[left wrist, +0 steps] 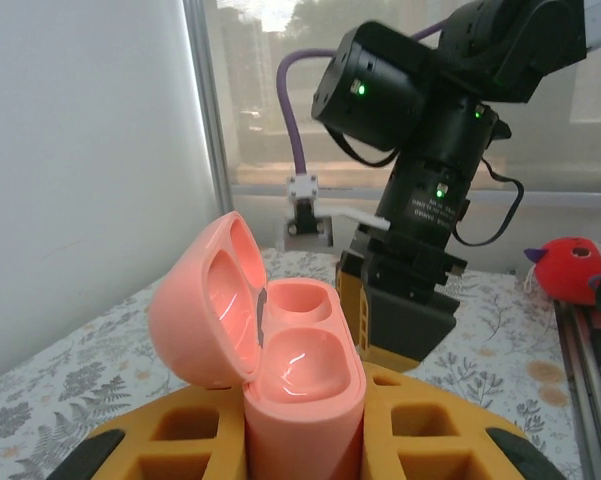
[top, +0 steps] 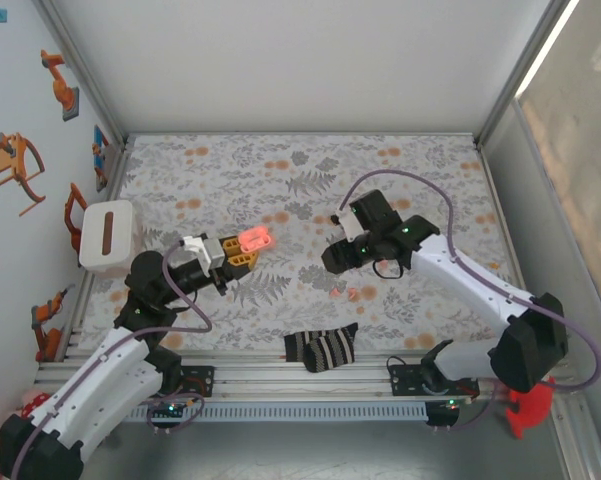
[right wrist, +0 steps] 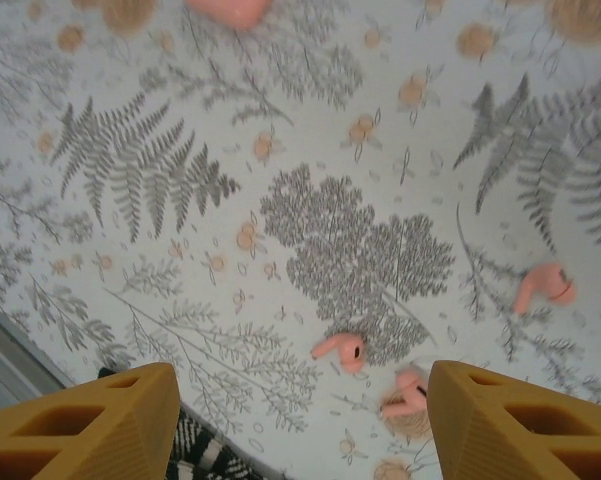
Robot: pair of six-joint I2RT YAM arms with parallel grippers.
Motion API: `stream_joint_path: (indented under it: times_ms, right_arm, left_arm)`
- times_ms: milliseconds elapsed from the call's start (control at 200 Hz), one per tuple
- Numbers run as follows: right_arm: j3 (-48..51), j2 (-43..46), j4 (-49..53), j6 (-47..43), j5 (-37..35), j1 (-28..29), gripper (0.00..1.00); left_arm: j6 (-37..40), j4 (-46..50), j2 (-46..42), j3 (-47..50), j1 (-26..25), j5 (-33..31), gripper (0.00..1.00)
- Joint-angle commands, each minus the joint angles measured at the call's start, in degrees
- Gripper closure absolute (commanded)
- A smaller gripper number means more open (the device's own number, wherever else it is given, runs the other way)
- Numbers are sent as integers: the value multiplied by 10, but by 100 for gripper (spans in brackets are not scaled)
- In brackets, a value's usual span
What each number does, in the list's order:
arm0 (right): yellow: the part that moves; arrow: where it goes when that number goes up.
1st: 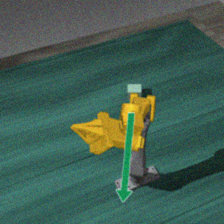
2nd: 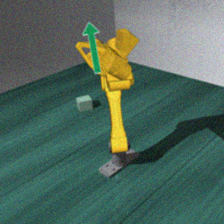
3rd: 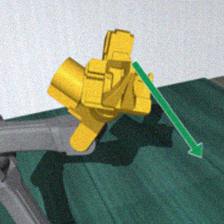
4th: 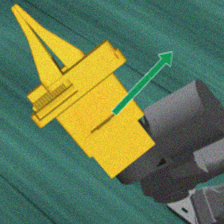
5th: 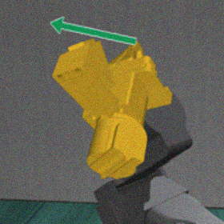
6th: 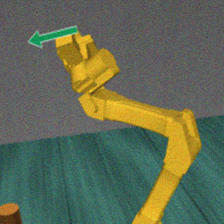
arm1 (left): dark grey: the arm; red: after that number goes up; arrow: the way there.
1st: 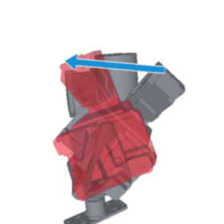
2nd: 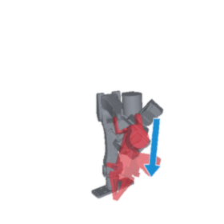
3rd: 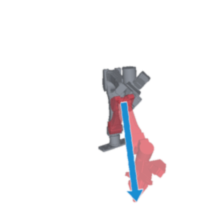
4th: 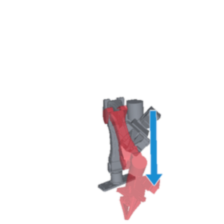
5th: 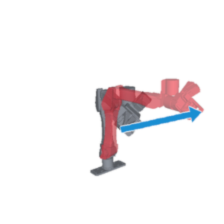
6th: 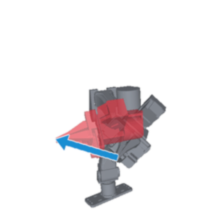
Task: Insert wireless bluetooth earbuds into charging case
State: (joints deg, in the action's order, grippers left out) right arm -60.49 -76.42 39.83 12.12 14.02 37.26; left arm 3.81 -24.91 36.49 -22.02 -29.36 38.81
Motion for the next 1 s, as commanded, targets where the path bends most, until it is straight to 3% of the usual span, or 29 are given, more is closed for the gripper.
stream_joint_path:
  times_ms: [0,341,997]
  right_arm:
    - [29,-16,11,32,32,-2,35]
    - [49,-98,-27,35,66,-2,41]
    - [38,-186,-30,17,54,-13,51]
  left_arm:
    - [16,10,-3,2,-4,-6,100]
    - [16,13,6,0,-9,-5,100]
    - [26,26,10,-1,-17,-7,100]
